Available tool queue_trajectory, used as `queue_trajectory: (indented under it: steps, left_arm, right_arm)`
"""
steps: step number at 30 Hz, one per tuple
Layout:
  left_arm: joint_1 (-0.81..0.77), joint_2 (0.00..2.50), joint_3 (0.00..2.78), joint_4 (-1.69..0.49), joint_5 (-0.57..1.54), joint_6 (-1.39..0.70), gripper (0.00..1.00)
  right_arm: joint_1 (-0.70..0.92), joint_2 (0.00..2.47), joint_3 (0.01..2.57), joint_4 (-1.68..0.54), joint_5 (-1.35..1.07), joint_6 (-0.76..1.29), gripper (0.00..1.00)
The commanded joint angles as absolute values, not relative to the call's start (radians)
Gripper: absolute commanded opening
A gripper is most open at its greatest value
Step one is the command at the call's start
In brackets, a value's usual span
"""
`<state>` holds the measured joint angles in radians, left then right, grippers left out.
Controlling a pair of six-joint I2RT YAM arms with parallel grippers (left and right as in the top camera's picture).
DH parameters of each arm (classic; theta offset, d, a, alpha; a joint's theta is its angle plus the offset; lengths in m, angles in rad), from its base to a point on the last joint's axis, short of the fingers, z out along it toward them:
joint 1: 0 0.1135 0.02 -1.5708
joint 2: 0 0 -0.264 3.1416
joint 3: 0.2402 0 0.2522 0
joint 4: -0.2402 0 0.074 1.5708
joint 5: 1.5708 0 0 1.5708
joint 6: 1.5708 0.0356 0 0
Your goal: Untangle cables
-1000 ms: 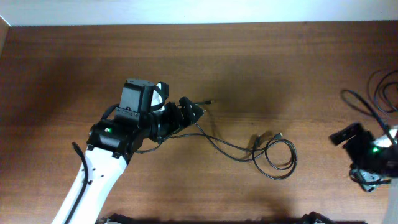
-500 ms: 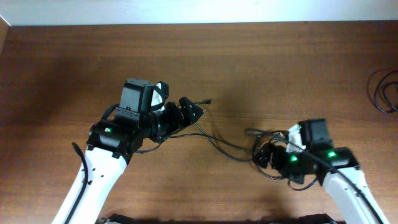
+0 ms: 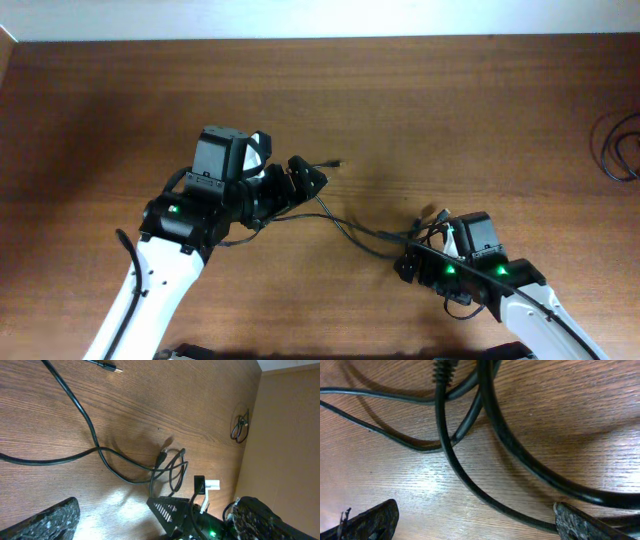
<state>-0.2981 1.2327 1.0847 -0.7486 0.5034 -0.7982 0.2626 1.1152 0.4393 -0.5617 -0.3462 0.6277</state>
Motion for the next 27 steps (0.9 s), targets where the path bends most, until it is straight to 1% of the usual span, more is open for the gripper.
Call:
queue_trajectory:
  steps: [1,4,6,7,8,9,10,13,14,16,17,18,19,21,22,23,25,26,27]
  left_arm:
    - [-0.299,1.23,1.097,-0.746,0.496,-0.792,0.99]
    - [-0.299,1.23,1.097,-0.746,0.496,-0.792,0.99]
    - [-0.299,1.23,1.097,-0.747,0.496,-0.792,0.99]
    - [-0.299,1.23,1.097,-0.747,0.496,-0.792,0.99]
    - [-0.299,1.23,1.097,-0.747,0.496,-0.792,0.99]
    - [-0.299,1.23,1.097,-0.746,0.496,-0.792,0.99]
    - [-0.299,1.23,1.097,-0.746,0.496,-0.792,0.99]
    - [-0.299,1.23,1.097,-0.747,0.496,-0.792,0.99]
    - [-0.299,1.23,1.097,-0.747,0.499,-0.793,0.99]
    - [-0.299,1.23,1.097,-0.761,0.511,-0.792,0.99]
    - [-0.299,1.23,1.097,-0.767,0.497,-0.792,0.99]
    - [-0.298,1.23,1.097,-0.753,0.388,-0.792,0.99]
    - [-0.299,1.23,1.097,-0.784,0.26,-0.792,0.99]
    - [-0.299,1.232,1.097,-0.905,0.07,-0.792,0.99]
    - [-0.299,1.232,1.097,-0.935,0.014,-0.792,0.99]
    - [-0.299,1.232,1.095,-0.949,-0.017,-0.792,0.99]
    - [-0.299,1.247,1.079,-0.949,0.011,-0.795,0.99]
    - [-0.299,1.266,1.066,-0.949,0.034,-0.827,1.0]
    - [-0.3,1.293,1.051,-0.948,0.067,-0.915,1.0]
  right_arm:
    - [0.271,1.169,0.429,-0.56,-0.324,0.636,1.0]
    - [0.267,1.248,0.428,-0.559,-0.327,0.637,0.99]
    - [0.269,1.272,0.428,-0.563,-0.276,0.637,0.99]
    - [0.269,1.293,0.428,-0.556,-0.284,0.638,0.8]
    - [0.269,1.321,0.428,-0.535,-0.33,0.637,0.54]
    - [0.269,1.353,0.428,-0.526,-0.356,0.637,0.39]
    - [0.269,1.384,0.428,-0.522,-0.361,0.638,0.37]
    - [0.269,1.486,0.428,-0.479,-0.368,0.637,0.37]
    - [0.269,1.538,0.428,-0.454,-0.408,0.637,0.34]
    - [0.269,1.599,0.428,-0.429,-0.442,0.637,0.1]
    - [0.269,1.615,0.428,-0.429,-0.441,0.636,0.04]
    - [0.269,1.627,0.428,-0.43,-0.442,0.636,0.04]
    - [0.269,1.628,0.428,-0.433,-0.442,0.636,0.04]
    - [0.269,1.628,0.428,-0.421,-0.524,0.571,0.04]
    - [0.269,1.628,0.428,-0.406,-0.56,0.543,0.04]
    - [0.269,1.628,0.428,-0.39,-0.578,0.53,0.04]
    - [0.269,1.628,0.428,-0.364,-0.593,0.531,0.04]
    - [0.269,1.628,0.428,-0.361,-0.596,0.532,0.04]
    - [0.269,1.628,0.428,-0.361,-0.595,0.532,0.04]
